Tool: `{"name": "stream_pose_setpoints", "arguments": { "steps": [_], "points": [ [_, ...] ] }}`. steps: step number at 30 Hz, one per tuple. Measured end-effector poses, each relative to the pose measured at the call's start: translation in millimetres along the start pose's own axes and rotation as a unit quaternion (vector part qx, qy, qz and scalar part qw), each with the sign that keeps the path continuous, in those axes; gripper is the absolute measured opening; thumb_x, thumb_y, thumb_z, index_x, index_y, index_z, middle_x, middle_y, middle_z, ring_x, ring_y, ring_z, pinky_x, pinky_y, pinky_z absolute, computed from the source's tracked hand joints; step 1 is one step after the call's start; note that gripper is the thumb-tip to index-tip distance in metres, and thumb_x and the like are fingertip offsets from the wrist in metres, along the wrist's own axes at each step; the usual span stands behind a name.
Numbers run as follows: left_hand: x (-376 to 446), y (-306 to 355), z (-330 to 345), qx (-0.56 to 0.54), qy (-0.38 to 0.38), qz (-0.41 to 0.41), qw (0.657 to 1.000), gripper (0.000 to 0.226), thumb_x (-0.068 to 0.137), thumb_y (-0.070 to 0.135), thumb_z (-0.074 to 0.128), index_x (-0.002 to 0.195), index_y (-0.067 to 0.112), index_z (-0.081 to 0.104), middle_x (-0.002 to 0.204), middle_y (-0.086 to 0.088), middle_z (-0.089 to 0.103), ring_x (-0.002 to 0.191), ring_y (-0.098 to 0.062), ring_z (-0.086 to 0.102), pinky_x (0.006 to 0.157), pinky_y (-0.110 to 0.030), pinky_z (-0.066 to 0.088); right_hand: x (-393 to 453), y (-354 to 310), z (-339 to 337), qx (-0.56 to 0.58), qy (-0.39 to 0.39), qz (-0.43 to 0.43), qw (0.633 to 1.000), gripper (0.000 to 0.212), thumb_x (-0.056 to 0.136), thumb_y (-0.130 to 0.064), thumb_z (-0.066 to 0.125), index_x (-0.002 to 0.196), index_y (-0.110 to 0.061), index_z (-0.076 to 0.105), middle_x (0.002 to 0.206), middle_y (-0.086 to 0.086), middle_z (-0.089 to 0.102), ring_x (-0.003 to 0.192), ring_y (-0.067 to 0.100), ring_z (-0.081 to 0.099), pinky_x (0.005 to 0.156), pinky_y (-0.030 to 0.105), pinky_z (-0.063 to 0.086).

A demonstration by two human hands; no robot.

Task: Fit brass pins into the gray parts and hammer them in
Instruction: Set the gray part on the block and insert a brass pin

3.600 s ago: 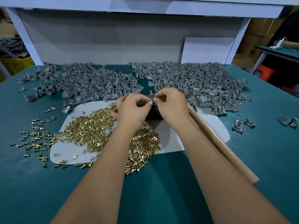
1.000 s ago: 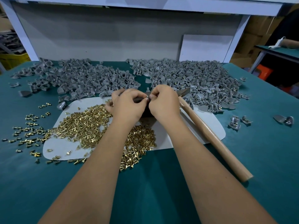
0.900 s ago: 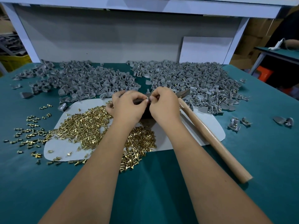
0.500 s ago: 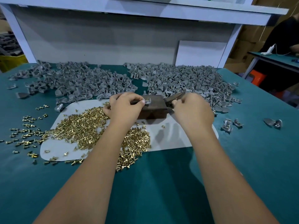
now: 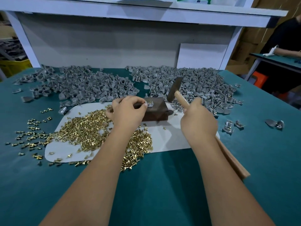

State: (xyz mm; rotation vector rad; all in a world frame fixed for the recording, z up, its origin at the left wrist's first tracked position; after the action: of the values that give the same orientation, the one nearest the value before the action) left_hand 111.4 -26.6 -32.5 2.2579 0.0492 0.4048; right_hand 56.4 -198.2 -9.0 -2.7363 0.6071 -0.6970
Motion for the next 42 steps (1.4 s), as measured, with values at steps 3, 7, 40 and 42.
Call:
{"name": "stream_pose_setpoints", "arguments": {
  "steps": [3,7,40,42],
  "points": [
    [-0.7,1.1,-0.2,-0.005,0.000,-0.001,1.000,0.011,0.090,0.045,0.063,0.079,0.043,0.061,0.122,0.023,0.060,0.131,-0.019,0.030,0.101,-0.046,0.016,-1.0,-1.3,-2.6,0.035,0.040,-0.032,0.998,0.015,0.095,-0.022,0.048,0.092,-0.015,0.036,0.058,-0.005,0.036,0.046,0.014,0.032,0.043,0.025,0.016],
    [-0.3,-0.6,-3.3,-0.047,-0.024,-0.006,0.999,0.016,0.090,0.043,0.066,0.075,0.044,0.061,0.121,0.022,0.059,0.131,-0.022,0.029,0.108,-0.052,0.021,1.1,0.1,2.3,0.078,-0.008,-0.020,0.997,0.013,0.097,-0.024,0.046,0.091,-0.013,0.042,0.062,-0.005,0.037,0.054,0.020,0.037,0.047,0.030,0.020],
    [0.6,-0.6,-2.4,-0.023,0.011,-0.015,1.000,0.016,0.085,0.048,0.070,0.071,0.046,0.064,0.112,0.026,0.063,0.131,-0.015,0.030,0.106,-0.052,0.020,-24.8,-20.0,-18.8,0.072,0.034,-0.102,0.992,0.025,0.093,-0.023,0.047,0.114,-0.034,0.053,0.077,-0.004,0.054,0.060,0.022,0.041,0.045,0.023,0.017],
    [-1.2,0.0,-1.8,-0.021,0.012,-0.015,1.000,0.011,0.086,0.049,0.068,0.075,0.045,0.067,0.110,0.027,0.061,0.129,-0.015,0.029,0.105,-0.052,0.019,-25.2,-19.9,-20.1,0.059,0.055,-0.099,0.992,0.029,0.092,-0.022,0.048,0.119,-0.034,0.051,0.076,-0.002,0.053,0.057,0.022,0.040,0.044,0.022,0.016]
  ]
}}
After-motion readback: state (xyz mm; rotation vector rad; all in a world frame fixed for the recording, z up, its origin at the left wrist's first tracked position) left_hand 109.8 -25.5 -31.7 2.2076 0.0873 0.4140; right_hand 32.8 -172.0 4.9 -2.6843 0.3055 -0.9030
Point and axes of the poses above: each hand's wrist, its own x-axis towards the middle knuckle, its own z-axis out of the palm, y = z × x, the point moved 1 cm from there along x, towards the middle knuckle
